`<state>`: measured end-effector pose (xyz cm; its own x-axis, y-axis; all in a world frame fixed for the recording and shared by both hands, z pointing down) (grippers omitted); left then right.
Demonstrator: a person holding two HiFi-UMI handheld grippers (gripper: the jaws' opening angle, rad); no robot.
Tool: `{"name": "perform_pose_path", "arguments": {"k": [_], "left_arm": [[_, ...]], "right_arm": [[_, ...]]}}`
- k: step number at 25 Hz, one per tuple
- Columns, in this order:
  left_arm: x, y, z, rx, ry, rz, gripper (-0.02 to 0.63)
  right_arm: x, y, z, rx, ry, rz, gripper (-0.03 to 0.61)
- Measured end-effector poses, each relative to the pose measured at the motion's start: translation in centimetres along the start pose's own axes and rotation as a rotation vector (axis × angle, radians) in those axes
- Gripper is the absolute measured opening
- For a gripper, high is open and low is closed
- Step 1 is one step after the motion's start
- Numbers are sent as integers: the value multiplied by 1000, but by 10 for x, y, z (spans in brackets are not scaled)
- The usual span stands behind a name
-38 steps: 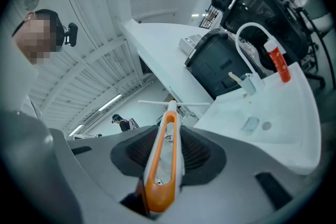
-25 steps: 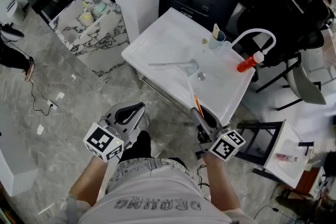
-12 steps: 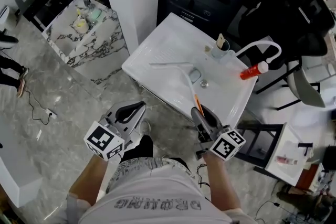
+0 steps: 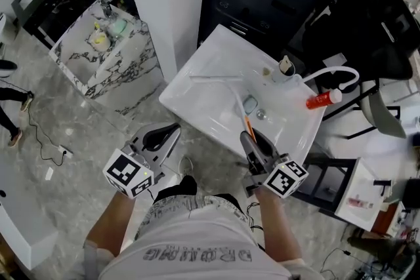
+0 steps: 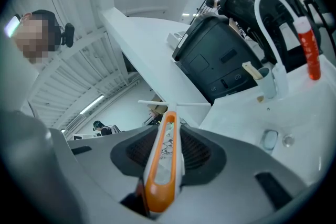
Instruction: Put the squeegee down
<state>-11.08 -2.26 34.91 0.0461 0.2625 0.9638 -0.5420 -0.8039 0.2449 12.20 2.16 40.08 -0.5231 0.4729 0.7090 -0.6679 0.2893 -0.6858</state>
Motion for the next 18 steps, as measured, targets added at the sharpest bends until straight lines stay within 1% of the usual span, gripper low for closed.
{"name": "perform_pose_path", "arguments": {"k": [5,13,18], "left_arm": [[-5,26,1,3,-9,-2,29],[-12,50,0,1,-37,-19,29],[-16,65,-3,-19,-65,-80,29]], "right_arm": [[-4,1,26,7,7,-9,141],[-9,2,51,11,28,-49,141],[-13,-3,61,20,51,-74,141]]}}
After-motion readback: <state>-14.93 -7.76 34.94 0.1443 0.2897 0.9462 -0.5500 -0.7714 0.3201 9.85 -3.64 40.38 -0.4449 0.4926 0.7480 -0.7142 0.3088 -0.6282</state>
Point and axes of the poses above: the fingertips, and each gripper's own axes: z forward along the fingers, y to its left, x out of its underside, the point moved 4 cm from there along -z, backward along the fingers
